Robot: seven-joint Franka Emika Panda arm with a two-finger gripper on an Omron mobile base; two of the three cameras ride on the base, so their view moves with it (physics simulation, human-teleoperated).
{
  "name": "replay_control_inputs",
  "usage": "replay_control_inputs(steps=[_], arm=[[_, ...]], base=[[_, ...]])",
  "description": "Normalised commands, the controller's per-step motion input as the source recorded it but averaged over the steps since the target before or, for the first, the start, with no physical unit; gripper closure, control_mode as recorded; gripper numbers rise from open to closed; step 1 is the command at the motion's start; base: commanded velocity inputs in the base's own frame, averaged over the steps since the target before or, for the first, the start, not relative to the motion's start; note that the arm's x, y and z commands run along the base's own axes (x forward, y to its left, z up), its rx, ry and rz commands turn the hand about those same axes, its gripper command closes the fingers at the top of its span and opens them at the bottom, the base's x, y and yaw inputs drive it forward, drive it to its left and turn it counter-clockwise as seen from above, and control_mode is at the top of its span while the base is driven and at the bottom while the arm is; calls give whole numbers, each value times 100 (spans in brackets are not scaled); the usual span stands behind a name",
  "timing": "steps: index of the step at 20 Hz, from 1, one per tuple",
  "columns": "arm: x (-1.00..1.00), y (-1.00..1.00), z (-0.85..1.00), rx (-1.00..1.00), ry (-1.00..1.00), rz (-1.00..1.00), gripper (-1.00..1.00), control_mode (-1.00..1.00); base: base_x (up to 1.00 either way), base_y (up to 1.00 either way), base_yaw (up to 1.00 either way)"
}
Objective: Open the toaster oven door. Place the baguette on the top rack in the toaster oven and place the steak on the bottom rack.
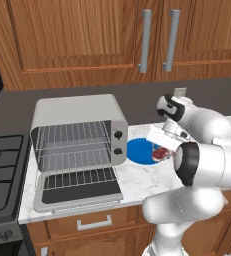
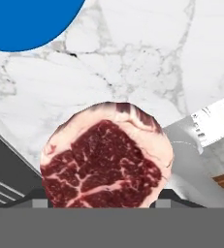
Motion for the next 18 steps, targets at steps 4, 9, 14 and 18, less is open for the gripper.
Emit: replay_control_inputs(steps=[4, 9, 14, 18], arm=[[-29, 34, 23, 0, 0, 0, 100, -100], [-18, 67, 19, -5, 0, 0, 100, -100], [-12, 70, 19, -3, 0, 0, 100, -100], [-1, 70, 12, -1, 1, 0, 100, -100]], base=[[0, 0, 0], [0, 0, 0], [0, 0, 0], [0, 0, 0]])
